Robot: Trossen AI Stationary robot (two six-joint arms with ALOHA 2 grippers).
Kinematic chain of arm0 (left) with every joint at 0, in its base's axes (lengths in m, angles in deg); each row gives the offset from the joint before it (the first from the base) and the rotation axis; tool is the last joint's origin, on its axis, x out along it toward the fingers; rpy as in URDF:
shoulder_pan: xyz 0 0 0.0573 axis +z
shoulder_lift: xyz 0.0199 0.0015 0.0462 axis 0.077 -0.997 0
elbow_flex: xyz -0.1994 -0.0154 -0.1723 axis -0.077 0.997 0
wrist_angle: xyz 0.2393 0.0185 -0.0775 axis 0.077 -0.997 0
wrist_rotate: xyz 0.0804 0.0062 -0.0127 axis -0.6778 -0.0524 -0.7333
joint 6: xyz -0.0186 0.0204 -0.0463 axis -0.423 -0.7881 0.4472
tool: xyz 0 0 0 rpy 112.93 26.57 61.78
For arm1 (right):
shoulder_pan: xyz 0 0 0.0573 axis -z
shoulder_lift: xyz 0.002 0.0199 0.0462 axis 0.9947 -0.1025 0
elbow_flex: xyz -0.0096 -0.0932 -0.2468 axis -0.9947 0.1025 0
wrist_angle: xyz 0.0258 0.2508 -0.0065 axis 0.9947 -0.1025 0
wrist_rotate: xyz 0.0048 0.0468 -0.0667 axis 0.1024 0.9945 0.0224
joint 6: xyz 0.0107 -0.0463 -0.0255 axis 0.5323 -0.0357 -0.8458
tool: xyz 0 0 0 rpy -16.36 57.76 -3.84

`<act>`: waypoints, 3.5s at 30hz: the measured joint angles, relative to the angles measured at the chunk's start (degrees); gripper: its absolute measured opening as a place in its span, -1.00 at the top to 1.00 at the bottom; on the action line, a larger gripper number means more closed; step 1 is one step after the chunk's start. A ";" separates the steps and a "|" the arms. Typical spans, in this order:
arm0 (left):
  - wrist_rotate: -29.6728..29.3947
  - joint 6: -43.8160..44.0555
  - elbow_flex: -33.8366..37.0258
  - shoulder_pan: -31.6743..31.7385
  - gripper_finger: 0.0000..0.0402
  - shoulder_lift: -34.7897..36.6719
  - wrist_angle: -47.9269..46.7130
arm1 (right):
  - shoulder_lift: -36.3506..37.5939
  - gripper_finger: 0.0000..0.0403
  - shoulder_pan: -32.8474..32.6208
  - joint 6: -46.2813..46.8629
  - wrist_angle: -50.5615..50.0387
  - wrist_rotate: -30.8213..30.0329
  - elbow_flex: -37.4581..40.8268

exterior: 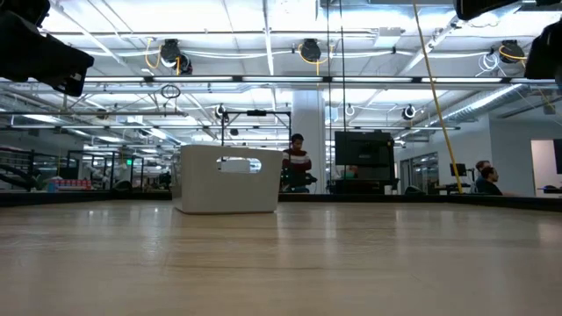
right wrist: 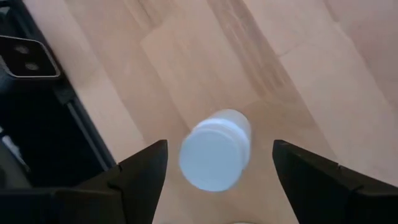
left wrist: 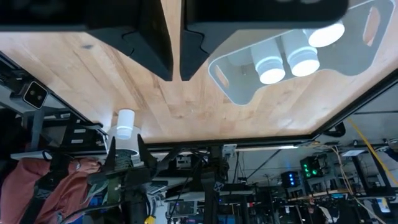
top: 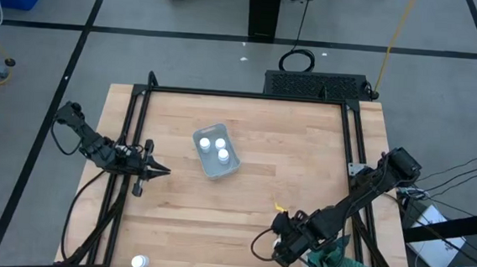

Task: Pick and place pill bottles into a basket
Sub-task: Put the white pill bottle into the gray bin

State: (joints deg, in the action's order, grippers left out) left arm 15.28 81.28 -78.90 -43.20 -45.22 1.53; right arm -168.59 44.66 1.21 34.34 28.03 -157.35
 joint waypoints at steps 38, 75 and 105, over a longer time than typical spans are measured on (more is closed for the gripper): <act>0.02 0.42 -0.03 -0.01 0.84 0.00 -0.57 | -1.92 0.26 0.82 -5.12 5.30 1.18 1.07; 0.02 0.66 -0.03 0.00 0.94 0.00 -0.82 | -1.59 0.25 11.02 -28.04 12.09 -0.47 1.18; -1.53 0.94 -0.03 0.00 0.97 -0.02 -1.01 | 10.08 0.25 24.03 -64.61 36.31 -11.78 1.18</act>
State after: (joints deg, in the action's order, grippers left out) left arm 13.75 82.22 -78.93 -43.21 -45.24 0.52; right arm -158.51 68.69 -63.39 70.65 16.25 -156.17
